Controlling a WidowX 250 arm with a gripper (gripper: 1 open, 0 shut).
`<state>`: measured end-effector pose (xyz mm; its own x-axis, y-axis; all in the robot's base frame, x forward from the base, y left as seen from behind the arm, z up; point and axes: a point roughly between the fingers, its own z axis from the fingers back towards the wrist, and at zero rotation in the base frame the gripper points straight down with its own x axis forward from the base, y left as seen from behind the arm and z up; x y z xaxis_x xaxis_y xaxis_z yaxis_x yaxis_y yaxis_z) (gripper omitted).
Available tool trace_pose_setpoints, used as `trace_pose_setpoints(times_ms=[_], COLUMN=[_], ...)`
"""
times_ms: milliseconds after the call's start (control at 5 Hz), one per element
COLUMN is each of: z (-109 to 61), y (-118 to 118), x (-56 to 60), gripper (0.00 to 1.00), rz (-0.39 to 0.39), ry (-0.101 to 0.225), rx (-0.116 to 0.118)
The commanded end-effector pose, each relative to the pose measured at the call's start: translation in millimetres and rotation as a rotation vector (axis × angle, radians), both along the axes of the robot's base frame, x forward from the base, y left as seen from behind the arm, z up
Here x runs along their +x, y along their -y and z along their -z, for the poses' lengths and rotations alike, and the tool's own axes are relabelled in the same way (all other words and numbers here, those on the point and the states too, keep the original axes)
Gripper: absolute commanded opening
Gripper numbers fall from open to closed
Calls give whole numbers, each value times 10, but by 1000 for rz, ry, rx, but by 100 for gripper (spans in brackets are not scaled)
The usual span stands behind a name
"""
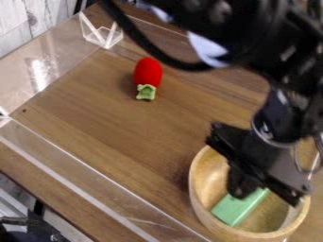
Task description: Remove the green block from the brown bowl and put it on the table
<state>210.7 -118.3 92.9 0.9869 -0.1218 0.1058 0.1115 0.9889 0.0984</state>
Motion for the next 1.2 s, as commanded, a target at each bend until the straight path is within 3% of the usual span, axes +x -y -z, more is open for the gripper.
trace_pose_setpoints(times_ms=[0, 200, 400, 1000], z=[-335, -439, -409, -215], y=[-206, -219, -130, 65], x=[75, 98, 100, -34], gripper=[0, 0, 100, 100], rz=[-41, -65, -87, 106], ry=[56, 64, 63, 51], rx=[4, -9, -26, -66])
